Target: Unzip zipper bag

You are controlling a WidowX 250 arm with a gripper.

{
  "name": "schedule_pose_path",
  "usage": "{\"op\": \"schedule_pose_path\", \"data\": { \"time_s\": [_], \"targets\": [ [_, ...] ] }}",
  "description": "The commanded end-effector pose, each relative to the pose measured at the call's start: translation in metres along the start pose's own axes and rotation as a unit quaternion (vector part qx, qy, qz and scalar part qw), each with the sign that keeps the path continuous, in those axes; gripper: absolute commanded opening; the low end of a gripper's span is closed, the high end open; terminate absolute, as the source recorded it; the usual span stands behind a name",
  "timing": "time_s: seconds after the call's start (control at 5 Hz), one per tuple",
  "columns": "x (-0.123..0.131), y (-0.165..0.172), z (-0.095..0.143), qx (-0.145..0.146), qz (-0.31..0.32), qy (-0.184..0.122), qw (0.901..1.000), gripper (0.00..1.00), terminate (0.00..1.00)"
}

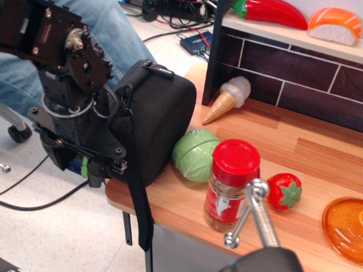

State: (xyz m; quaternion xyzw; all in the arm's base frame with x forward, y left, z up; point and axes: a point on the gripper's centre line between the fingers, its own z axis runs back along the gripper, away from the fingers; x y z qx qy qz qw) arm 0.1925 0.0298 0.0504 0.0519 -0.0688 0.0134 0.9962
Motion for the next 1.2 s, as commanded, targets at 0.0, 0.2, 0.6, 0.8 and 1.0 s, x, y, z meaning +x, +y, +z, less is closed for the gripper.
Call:
{"op": "schedule_pose_path", "data": {
  "time_s": [0.0,0.2,0.6,0.8,1.0],
  "targets": [
    [0.017,0.004,0.020,-0.008,0.023,-0.039,0.9990,0.00,0.00],
    [0.033,0.000,0.041,-0.015,0.044,-0.043,0.9980,0.00,0.00],
    [0.077,0.002,0.082,-0.054,0.126,-0.032,0.9900,0.00,0.00],
    [0.102,0.009,0.092,-0.062,0.168,-0.018,0.9836,0.00,0.00],
    [0.111,0.011,0.097,-0.060,0.185,0.017,0.9807,0.00,1.00]
  ]
}}
